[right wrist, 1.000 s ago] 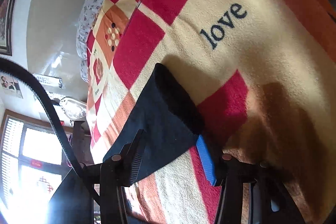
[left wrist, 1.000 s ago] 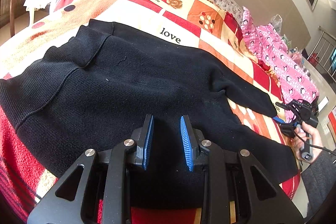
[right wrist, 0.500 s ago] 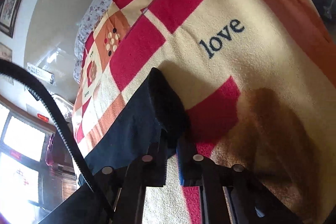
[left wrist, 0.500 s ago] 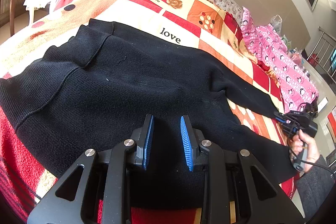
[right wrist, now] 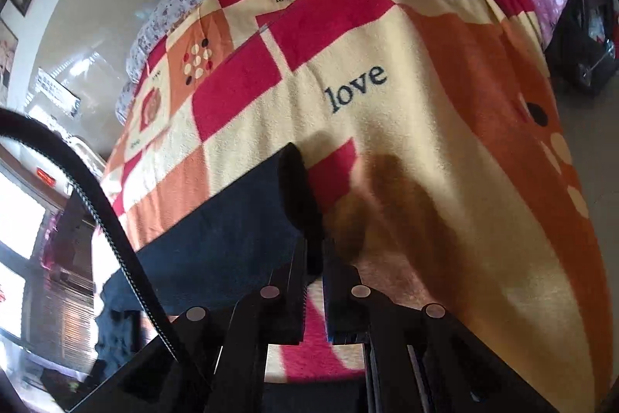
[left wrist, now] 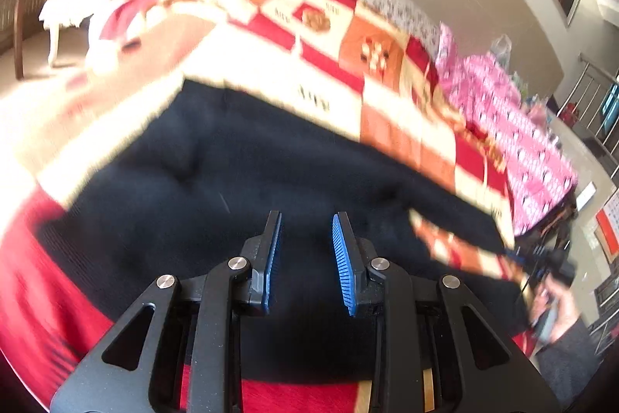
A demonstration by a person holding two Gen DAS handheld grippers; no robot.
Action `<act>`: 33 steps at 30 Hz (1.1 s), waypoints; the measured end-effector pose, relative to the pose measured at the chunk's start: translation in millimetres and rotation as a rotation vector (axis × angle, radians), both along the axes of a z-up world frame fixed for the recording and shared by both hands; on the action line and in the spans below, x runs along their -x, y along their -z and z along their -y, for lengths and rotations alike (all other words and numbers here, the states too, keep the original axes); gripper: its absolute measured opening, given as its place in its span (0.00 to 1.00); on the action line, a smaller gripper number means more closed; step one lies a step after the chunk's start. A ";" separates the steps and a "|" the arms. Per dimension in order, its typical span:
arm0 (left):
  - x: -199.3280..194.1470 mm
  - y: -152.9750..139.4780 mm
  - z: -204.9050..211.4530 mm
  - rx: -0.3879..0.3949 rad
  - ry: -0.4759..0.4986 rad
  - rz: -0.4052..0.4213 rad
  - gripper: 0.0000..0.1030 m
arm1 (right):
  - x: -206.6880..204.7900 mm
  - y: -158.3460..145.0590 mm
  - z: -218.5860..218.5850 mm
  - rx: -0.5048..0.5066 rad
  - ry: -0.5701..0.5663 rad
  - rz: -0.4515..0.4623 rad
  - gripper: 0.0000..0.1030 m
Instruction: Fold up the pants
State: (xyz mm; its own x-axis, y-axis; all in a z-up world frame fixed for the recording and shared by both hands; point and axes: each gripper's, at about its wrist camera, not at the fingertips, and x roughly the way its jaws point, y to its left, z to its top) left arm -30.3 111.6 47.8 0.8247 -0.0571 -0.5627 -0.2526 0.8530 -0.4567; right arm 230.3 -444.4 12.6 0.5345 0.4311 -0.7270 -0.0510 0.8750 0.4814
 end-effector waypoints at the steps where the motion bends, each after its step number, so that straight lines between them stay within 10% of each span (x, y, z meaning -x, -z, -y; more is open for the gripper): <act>1: -1.9 -11.6 -13.6 -0.015 -0.007 0.016 0.28 | 0.8 2.4 1.6 0.034 0.013 0.004 0.04; 4: -26.7 -34.5 -55.1 -0.085 0.015 0.037 0.82 | 3.3 8.2 13.1 0.032 -0.015 0.073 0.04; 5: -39.1 -36.6 -70.3 -0.101 0.033 0.039 0.83 | 5.7 11.1 15.5 0.013 -0.028 0.097 0.06; 10: -105.9 -13.8 -134.5 -0.158 0.115 -0.143 0.82 | 6.6 16.1 20.7 -0.054 -0.035 0.110 0.09; 18: -145.3 32.5 -127.6 -0.326 0.355 -0.320 0.82 | 6.6 16.9 21.7 -0.081 -0.037 0.112 0.11; 29: -165.5 41.8 -130.8 -0.337 0.411 -0.261 0.82 | 8.7 18.3 22.9 -0.088 -0.040 0.114 0.12; 33: -161.2 39.6 -128.5 -0.337 0.427 -0.233 0.54 | 8.9 18.6 23.1 -0.088 -0.040 0.114 0.12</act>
State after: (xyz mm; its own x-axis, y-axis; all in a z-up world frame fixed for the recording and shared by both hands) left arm 130.9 240.1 8.3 0.6204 -0.1437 -0.7710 0.0839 0.9896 -0.1170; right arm 221.5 -467.5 -6.0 0.5929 0.5132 -0.6206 -0.1437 0.8257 0.5455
